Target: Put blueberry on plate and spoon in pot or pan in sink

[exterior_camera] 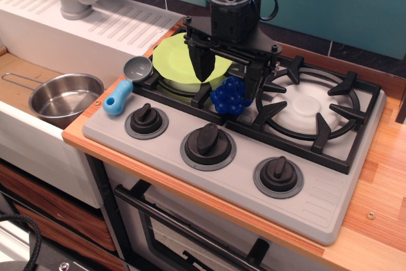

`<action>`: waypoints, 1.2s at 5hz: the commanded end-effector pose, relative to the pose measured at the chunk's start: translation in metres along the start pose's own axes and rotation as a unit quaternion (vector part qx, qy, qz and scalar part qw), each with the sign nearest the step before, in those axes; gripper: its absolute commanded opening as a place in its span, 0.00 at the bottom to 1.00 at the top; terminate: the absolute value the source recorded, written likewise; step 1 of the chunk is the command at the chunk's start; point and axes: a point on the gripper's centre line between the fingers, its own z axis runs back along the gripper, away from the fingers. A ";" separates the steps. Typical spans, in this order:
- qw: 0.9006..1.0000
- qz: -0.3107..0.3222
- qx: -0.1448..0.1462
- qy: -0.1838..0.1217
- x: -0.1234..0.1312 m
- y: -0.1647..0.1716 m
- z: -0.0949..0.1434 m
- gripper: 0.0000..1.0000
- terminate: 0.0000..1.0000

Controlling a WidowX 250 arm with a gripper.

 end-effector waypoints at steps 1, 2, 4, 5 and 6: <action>1.000 0.000 0.000 0.000 0.000 0.000 0.000 1.00 0.00; 1.000 -0.002 -0.005 -0.011 0.002 -0.001 -0.009 1.00 0.00; 0.999 -0.010 -0.018 -0.037 0.006 -0.002 -0.031 1.00 0.00; 0.999 -0.013 -0.021 -0.040 0.005 0.000 -0.032 1.00 0.00; 0.999 -0.018 -0.025 -0.045 0.003 0.001 -0.034 1.00 0.00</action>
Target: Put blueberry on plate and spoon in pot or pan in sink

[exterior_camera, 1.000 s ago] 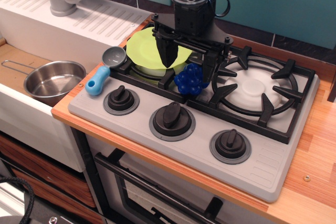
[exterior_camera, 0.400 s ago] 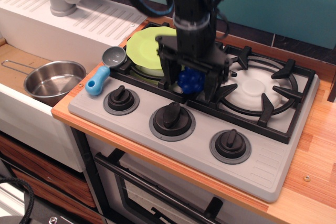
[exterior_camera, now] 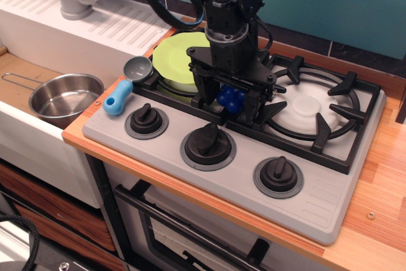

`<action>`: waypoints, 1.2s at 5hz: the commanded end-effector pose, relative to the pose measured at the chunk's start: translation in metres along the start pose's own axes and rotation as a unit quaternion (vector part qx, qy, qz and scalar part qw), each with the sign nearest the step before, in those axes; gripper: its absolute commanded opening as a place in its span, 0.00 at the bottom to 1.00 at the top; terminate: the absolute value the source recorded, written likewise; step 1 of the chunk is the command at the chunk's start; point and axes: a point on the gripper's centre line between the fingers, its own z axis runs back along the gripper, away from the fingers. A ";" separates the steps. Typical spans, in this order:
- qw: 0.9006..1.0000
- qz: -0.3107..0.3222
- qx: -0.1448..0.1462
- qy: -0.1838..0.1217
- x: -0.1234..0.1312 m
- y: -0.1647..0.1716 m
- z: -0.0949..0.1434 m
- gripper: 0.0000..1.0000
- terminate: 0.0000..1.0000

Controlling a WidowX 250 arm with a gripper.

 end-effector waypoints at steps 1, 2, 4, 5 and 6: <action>1.000 -0.004 0.000 -0.020 0.004 0.003 0.002 0.00 0.00; 1.000 -0.009 -0.002 -0.023 0.003 0.005 0.001 0.00 0.00; 1.000 -0.013 -0.001 -0.006 -0.003 0.008 0.026 0.00 0.00; 1.000 -0.013 0.001 0.000 -0.006 0.009 0.038 0.00 0.00; 1.000 -0.015 0.003 0.003 -0.007 0.012 0.045 0.00 0.00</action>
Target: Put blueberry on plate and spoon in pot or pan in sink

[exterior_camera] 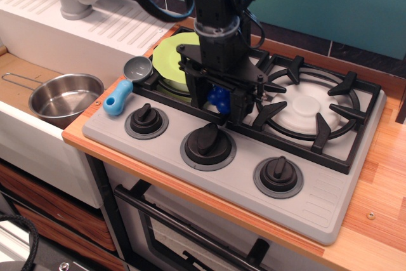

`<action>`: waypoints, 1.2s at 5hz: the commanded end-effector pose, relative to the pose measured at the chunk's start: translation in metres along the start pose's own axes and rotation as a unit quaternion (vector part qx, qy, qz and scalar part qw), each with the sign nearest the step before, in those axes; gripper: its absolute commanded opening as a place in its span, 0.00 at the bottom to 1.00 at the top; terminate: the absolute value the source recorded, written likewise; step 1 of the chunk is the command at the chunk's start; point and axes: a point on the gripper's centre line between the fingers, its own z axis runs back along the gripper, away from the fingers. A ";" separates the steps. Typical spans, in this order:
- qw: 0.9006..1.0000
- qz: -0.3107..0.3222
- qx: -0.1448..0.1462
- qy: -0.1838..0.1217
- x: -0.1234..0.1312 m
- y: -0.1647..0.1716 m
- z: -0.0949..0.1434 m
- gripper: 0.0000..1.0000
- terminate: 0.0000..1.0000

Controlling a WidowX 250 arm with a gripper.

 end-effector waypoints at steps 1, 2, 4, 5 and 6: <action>0.999 -0.009 0.008 -0.038 0.014 0.013 0.027 0.00 0.00; 0.999 -0.021 0.012 -0.042 0.026 0.025 0.031 0.00 0.00; 0.998 -0.046 0.014 -0.044 0.050 0.054 0.034 0.00 0.00; 0.998 -0.054 0.013 -0.042 0.058 0.068 0.035 0.00 0.00; 0.997 -0.061 0.009 -0.038 0.064 0.085 0.034 0.00 0.00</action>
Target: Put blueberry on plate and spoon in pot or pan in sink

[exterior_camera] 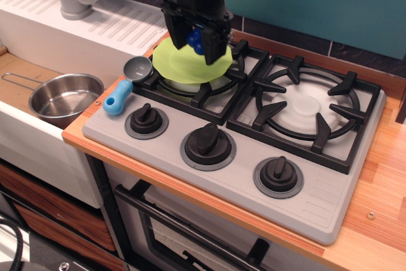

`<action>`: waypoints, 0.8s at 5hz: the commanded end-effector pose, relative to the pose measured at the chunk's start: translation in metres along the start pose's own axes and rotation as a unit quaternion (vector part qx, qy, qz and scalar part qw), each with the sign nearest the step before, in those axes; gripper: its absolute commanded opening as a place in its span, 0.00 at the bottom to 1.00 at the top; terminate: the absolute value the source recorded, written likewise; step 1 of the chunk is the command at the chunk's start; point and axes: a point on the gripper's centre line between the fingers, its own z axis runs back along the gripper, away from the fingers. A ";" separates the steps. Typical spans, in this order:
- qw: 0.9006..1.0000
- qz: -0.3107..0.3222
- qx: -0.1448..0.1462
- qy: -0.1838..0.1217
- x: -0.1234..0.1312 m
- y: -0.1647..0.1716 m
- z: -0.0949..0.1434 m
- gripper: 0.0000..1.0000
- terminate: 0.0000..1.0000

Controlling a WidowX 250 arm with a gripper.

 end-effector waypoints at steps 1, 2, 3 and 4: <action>1.000 -0.011 0.001 -0.018 0.015 0.027 0.013 0.00 0.00; 1.000 -0.010 -0.003 -0.015 0.013 0.028 0.010 0.00 0.00; 1.000 0.003 -0.001 0.002 0.016 0.018 0.009 1.00 0.00; 1.000 0.015 0.000 0.018 0.020 0.006 0.016 1.00 0.00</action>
